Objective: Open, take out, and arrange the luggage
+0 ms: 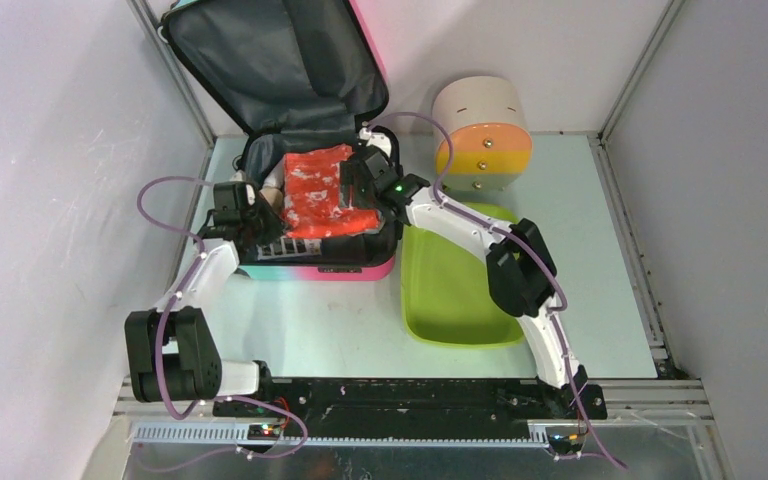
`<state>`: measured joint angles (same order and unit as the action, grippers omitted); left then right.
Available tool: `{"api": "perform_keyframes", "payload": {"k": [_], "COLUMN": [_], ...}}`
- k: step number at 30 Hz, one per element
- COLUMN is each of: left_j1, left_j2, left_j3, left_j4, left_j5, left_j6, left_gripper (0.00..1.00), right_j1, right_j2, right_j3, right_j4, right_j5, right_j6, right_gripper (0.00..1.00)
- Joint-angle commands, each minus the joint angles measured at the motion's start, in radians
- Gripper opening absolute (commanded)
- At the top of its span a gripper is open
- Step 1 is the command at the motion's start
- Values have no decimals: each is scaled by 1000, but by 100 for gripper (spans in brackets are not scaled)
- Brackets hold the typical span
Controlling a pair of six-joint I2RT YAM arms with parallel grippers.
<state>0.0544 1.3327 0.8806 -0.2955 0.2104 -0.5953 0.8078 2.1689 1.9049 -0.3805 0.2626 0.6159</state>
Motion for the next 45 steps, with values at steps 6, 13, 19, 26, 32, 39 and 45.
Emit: {"api": "perform_keyframes", "payload": {"k": [6,13,19,26,32,39,45], "left_j1": [18,19,19,19,19,19,19], "left_j2": [-34,-12,8,16,12,9,21], "left_j3": [-50,-48,-43,-43,-36,-28,-20], "left_j4": [-46,-35,-30,-25,-30,-34,-35], "left_j5": [16,25,24,24,20,12,8], "left_j6": [118,135,141,142,146,147,143], "left_gripper": [0,0,0,0,0,0,0], "right_j1": [-45,-75,-97,-102,-94,-90,-91], "right_j2": [101,181,204,222,265,288,337], "right_j3": [133,238,244,258,313,324,396], "right_j4": [-30,-67,-48,-33,-87,-106,-152], "right_j5": [5,-41,-75,-99,-102,-80,-94], "right_j6": [-49,-93,-92,-92,-82,-71,-85], "right_gripper": [82,85,85,84,86,88,89]}}
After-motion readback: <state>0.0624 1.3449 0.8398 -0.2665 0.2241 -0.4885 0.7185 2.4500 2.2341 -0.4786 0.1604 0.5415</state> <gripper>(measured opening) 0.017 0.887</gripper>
